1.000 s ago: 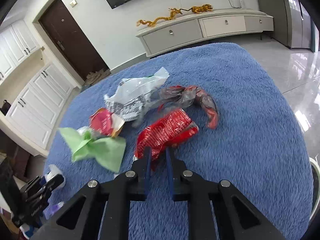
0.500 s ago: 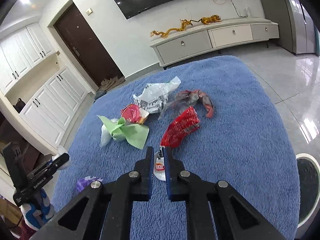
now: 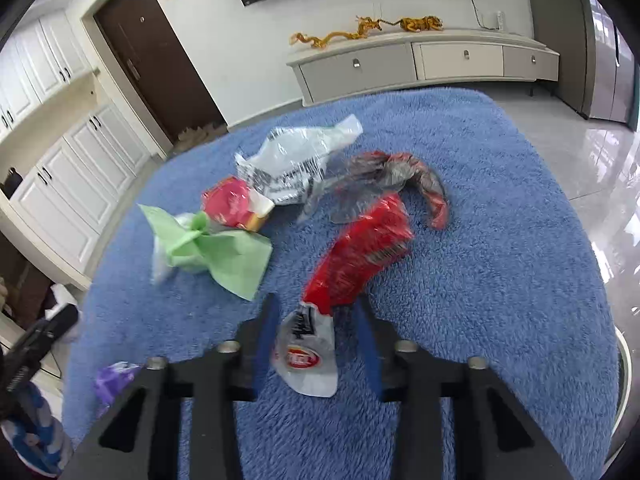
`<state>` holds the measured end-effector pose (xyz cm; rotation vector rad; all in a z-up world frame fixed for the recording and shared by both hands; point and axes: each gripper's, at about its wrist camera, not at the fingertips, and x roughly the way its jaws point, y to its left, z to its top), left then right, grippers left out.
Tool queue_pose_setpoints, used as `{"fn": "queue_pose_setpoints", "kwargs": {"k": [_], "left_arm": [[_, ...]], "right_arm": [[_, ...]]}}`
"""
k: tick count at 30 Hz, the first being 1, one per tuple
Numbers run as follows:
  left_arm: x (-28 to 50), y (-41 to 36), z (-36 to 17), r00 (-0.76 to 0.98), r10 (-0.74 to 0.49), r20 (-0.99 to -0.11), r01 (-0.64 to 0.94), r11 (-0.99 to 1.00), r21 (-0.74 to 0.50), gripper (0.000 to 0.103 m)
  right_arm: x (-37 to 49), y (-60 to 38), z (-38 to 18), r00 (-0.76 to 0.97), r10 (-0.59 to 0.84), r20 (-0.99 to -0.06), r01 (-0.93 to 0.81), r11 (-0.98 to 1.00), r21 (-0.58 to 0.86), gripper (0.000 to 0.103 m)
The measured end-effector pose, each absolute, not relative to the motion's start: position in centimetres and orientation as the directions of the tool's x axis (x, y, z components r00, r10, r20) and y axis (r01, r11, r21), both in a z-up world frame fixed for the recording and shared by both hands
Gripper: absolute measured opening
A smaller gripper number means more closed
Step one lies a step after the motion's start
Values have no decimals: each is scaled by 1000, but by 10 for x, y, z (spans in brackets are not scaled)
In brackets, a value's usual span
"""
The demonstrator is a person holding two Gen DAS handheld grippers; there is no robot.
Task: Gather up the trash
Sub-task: 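Grasp the white tissue with the left tool while the right tool grasps the red-white wrapper, then carry both items to the bin and open both tools to drop them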
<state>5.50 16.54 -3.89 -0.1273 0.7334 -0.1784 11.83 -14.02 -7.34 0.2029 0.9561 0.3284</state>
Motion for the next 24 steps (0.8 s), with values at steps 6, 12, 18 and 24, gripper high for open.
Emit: {"fn": "queue_pose_setpoints", "kwargs": {"k": [6,12,18,24], "left_arm": [[56,150,-35,725,-234,-647,143,971,-191,25],[56,113,-18,718,-295,-630,220,956,-196,25],[61,40,-9,671,-384,-634,360,917,-174,25],[69,-57,-18,571,-467,-675,504,849,-161,25]], "right_arm": [[99,-148,-64,555,413,-722,-248,911,330,20],[66,-181,-37,618,439,-652,-253,896,365,20],[35,-239,-24,680,385,-623,-162,909,384,20],[14,-313,-37,702,258,-664,22,924,382,20]]}}
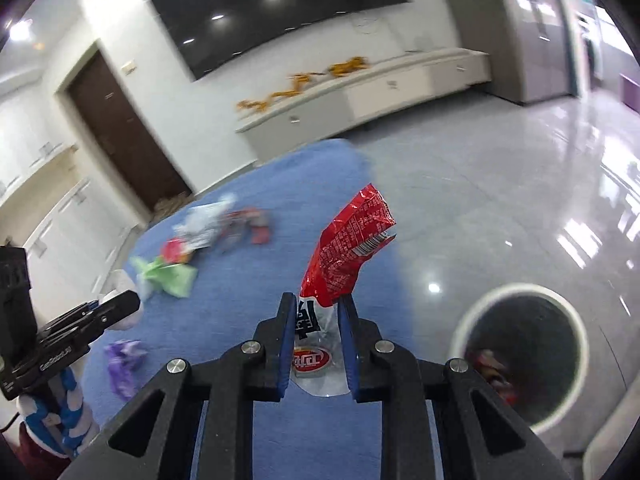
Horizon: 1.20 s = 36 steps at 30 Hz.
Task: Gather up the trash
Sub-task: 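Carry both items to the bin and open both tools to drop them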
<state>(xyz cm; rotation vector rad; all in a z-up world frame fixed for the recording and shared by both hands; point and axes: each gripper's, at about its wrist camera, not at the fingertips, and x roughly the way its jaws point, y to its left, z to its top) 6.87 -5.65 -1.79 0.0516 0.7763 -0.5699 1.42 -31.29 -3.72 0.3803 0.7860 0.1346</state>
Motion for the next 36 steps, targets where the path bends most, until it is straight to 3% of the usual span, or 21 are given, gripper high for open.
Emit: {"fn": "queue_pose_setpoints", "kwargs": {"k": [9,18,20,22,25,26,28,32,36], "left_arm": [[81,-203,-36,406,-540,-737,662,730,-170,25],[104,-313,-73,266,-551,-791,686,684,-246,28],[105,-327,-79,238,-559,-795,690,673,-266,30],[107,-339,-85,209,-566,-798,690,663,-290,33],[111,-352,-91,175,-577,-798,685,654,-322,39],[111,-353,-92,168,-581,-796,682,652,-332,48],[112,-354,-92,169,-588,-791,681,650,-337,55],[110,-351,-90,176,-586,-791,685,650,-329,55],[108,-345,-85,196,-582,-790,679,661,-318,55]], "right_arm": [[-10,-418,-70,670,85,-737,265,901,344,20],[-4,-471,-112,572,12,-820,381,881,279,21],[-2,-480,-118,559,3,-829,396,878,270,25],[1,-486,-122,545,-18,-838,415,874,252,41],[1,-491,-125,537,-36,-843,433,869,239,42],[1,-491,-125,536,-39,-844,437,868,237,43],[-2,-492,-125,534,-48,-844,442,867,230,47],[-7,-492,-123,534,-62,-843,452,864,223,48],[-7,-490,-115,542,-91,-836,464,861,208,56]]}}
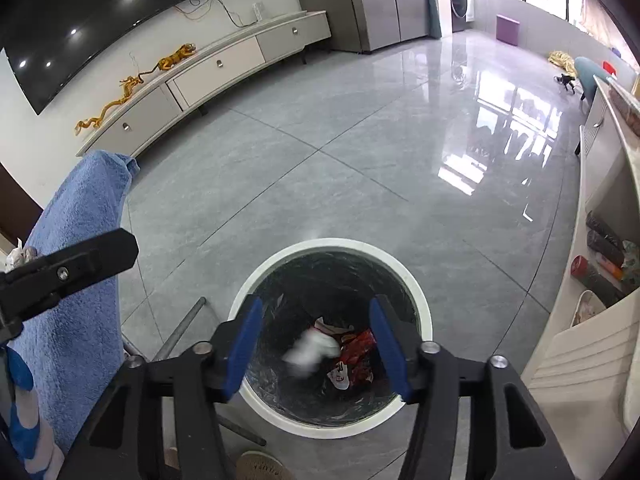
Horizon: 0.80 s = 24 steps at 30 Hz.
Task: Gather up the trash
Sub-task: 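Carry both items to the bin and open both tools to drop them, then move both tools back over the purple bag on the rug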
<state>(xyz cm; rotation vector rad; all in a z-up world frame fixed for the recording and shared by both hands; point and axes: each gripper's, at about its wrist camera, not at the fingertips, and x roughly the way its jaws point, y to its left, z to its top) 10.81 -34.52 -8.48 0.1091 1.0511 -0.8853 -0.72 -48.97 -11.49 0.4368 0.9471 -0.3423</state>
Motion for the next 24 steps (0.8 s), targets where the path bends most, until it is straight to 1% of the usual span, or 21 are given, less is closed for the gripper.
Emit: {"fn": "queue_pose_setpoints", "kwargs": {"k": [6,10,11,12,14,24], "left_arm": [[108,-323,-72,227,-589,-775,670,672,-315,55],[103,-298,-55,296,-585,-755,662,696,-279,55],[102,-286,-49,329,-576,-749,656,710,-257,56],[101,-276,-46,358,-563,-745,647,725,-236,63],[101,-255,-42,415,-535,-736,618,759,-204,69],[90,-130,-32,591,-420,-688,459,877,-141,69]], "right_arm": [[-8,-471,-94,573,-117,-811,456,868,196,59],[-6,-457,-76,600,-123,-791,425,886,185,59],[-6,-452,-70,608,-126,-784,416,891,180,60],[-6,-450,-67,615,-126,-779,410,894,179,60],[-5,-439,-57,631,-124,-766,393,902,179,61],[6,-375,-30,683,-67,-728,271,948,167,63]]}}
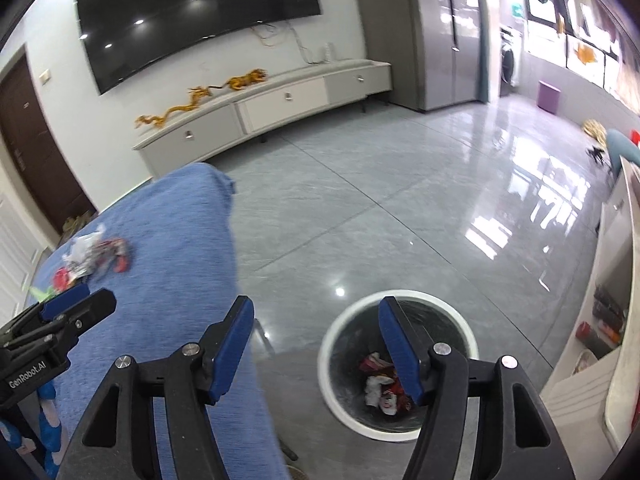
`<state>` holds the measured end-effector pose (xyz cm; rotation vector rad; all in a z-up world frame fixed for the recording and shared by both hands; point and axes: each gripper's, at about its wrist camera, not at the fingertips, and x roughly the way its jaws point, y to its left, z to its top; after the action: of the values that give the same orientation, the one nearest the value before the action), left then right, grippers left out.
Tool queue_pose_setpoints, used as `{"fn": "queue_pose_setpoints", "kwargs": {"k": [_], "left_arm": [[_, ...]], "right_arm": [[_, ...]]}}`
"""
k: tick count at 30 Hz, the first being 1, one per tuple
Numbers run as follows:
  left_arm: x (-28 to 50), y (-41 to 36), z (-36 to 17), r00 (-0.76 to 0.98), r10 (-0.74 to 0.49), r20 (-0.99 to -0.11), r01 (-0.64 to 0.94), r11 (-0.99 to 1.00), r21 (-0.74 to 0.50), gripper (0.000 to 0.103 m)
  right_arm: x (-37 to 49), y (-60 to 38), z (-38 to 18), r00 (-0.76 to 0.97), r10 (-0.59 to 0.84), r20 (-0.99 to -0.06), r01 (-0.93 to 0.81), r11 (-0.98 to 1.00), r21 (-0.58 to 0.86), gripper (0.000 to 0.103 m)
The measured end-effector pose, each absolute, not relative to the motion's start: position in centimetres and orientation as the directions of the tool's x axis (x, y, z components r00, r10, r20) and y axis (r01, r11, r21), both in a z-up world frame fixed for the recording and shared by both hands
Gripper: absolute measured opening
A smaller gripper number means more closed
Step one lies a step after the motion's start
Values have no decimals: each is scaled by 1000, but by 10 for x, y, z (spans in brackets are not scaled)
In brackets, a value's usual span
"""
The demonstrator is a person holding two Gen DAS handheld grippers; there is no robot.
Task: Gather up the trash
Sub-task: 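Move both tools back over the purple bag on the rug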
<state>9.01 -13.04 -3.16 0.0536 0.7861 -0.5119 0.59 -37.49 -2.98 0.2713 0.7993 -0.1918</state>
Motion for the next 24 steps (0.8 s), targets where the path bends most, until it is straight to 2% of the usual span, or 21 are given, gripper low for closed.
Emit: {"fn": "queue_pose_setpoints", "kwargs": {"k": [10,15,24], "left_arm": [[75,-11,-24,716,-262,-647,266,959,-94,70],[65,39,-31,722,-219,-656,197,974,-108,70],[38,71,-50,707,-187,-682,146,982,-118,70]], "right_arm": [[20,-305,-15,702,19,-712,132,979,157,64],[26,-275,-16,698,60,-714,74,985,155,65],[23,-237,-17,689,109,-716,-2,989,149,65]]}}
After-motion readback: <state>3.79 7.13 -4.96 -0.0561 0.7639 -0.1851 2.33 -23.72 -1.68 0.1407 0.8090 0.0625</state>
